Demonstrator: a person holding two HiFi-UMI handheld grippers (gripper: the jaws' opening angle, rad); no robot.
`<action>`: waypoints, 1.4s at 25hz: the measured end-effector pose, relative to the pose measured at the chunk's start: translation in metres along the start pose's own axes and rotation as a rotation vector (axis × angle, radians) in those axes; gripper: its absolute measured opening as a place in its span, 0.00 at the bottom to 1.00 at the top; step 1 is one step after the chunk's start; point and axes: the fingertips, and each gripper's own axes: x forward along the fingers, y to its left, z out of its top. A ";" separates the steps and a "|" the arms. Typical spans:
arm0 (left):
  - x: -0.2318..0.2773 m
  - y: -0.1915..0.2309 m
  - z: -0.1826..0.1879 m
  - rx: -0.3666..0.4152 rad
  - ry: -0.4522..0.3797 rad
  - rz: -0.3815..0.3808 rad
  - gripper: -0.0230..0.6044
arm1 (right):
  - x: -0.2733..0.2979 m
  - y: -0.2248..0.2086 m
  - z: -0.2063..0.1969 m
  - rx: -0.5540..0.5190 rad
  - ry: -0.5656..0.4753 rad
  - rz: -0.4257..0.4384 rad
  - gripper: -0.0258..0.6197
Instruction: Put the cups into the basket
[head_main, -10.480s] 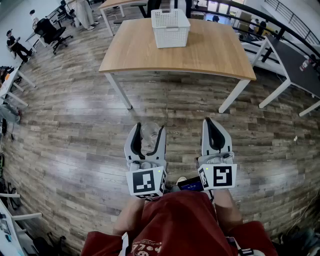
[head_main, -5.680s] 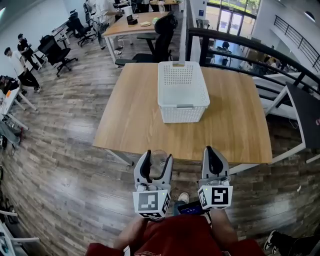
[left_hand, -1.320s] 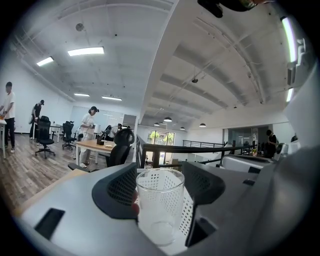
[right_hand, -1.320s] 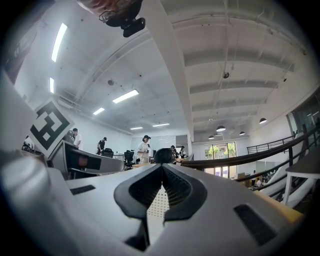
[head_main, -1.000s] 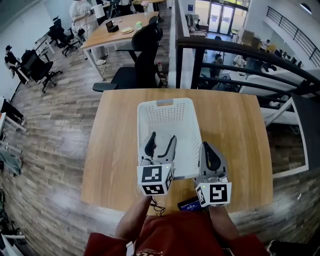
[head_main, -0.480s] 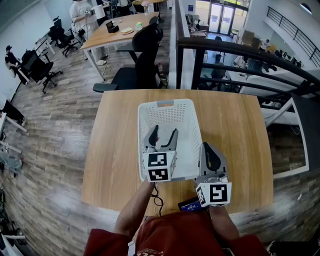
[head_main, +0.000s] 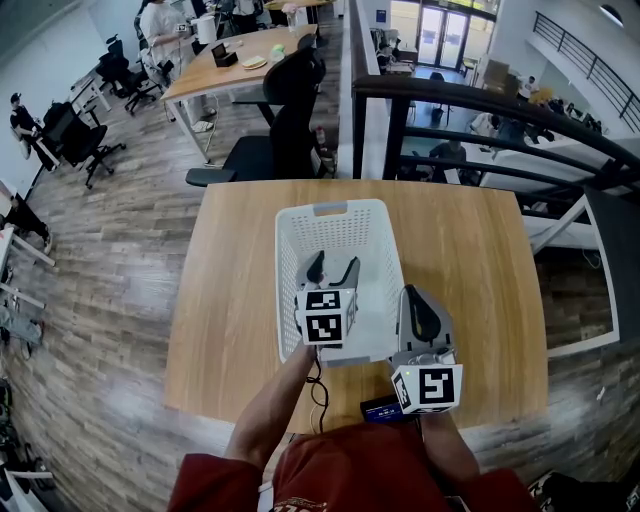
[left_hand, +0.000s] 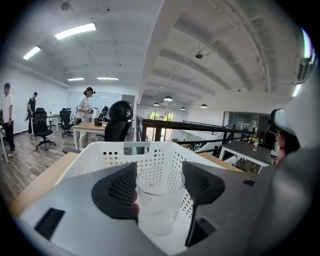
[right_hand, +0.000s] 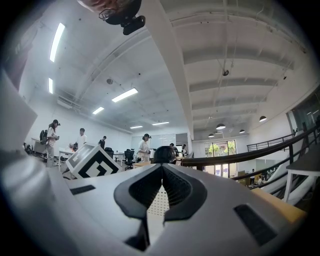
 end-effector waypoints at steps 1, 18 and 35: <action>0.003 0.000 -0.003 -0.005 0.014 -0.004 0.50 | 0.000 0.000 0.000 -0.001 0.000 0.002 0.06; 0.047 0.001 -0.034 0.082 0.151 0.039 0.50 | 0.000 -0.002 -0.007 0.016 0.001 0.010 0.06; 0.069 0.004 -0.072 0.134 0.244 0.050 0.50 | 0.002 -0.001 -0.004 0.029 -0.005 0.013 0.06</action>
